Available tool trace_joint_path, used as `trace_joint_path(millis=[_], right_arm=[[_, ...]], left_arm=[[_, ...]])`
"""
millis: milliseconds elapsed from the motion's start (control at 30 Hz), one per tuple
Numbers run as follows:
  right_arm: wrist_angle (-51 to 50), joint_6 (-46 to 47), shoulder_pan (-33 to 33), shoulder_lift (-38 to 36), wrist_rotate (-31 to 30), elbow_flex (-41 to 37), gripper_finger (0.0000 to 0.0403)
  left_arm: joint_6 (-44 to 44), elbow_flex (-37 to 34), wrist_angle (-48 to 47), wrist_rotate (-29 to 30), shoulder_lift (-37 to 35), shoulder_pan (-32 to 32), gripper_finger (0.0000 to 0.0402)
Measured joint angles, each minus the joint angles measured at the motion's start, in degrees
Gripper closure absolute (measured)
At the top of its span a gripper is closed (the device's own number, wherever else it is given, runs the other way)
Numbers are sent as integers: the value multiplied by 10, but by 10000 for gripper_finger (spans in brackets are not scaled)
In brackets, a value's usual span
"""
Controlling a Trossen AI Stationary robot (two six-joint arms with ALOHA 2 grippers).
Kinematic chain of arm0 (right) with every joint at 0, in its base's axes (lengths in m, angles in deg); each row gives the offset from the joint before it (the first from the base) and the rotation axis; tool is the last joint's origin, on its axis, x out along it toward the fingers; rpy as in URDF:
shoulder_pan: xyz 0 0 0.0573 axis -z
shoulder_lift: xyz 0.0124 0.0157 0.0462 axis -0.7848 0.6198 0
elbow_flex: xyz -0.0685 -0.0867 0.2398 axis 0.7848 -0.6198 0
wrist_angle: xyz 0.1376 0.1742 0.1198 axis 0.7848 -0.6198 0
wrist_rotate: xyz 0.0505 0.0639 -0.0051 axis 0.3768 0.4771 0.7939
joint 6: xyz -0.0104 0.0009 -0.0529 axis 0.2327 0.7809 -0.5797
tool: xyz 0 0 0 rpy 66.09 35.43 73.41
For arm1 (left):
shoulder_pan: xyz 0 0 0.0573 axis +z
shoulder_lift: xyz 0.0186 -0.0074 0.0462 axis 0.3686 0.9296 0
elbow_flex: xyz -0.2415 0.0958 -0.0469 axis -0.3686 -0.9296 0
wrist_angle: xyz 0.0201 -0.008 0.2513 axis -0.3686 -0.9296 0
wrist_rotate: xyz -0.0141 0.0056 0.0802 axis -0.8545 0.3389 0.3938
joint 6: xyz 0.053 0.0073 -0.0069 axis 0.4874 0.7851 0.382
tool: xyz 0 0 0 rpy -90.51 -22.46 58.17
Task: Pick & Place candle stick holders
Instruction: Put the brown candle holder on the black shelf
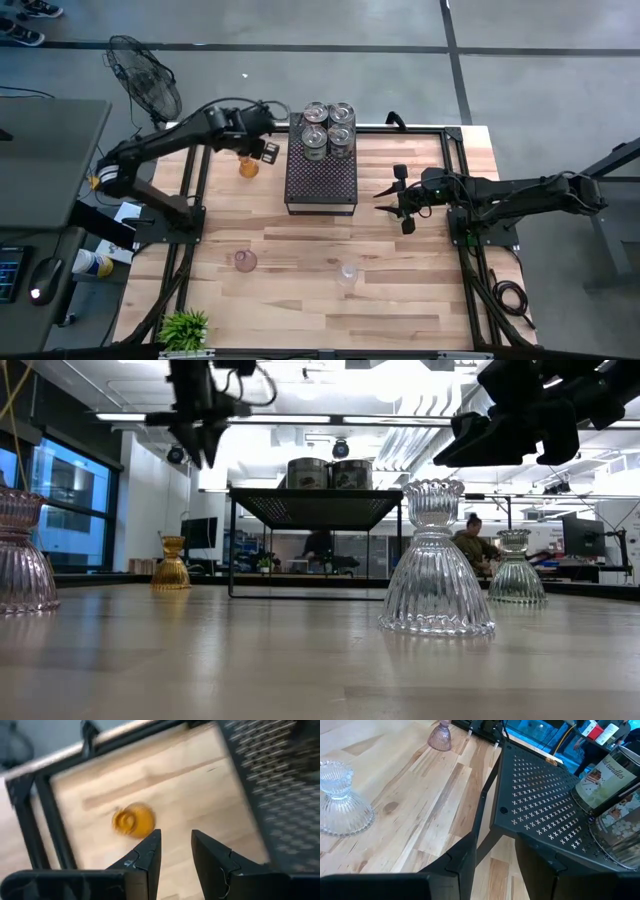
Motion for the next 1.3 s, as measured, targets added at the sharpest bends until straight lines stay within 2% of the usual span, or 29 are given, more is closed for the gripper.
trace_joint_path(millis=[200,500,667,967,1067,1300], right_arm=[[3,0,0,0,0,0,274],[2,0,0,0,0,0,274],[2,0,0,0,0,0,274],[1,0,0,0,0,0,274],[1,0,0,0,0,0,274],[1,0,0,0,0,0,274]], left_arm=[[-53,-65,4,-1,-15,22,298],[-51,-116,81,-73,-14,113,298],[-51,-141,91,-98,-14,151,298],[-52,-183,92,-109,-14,158,295],[-53,-187,103,-114,-14,158,277],[-56,-189,122,-93,-9,167,204]])
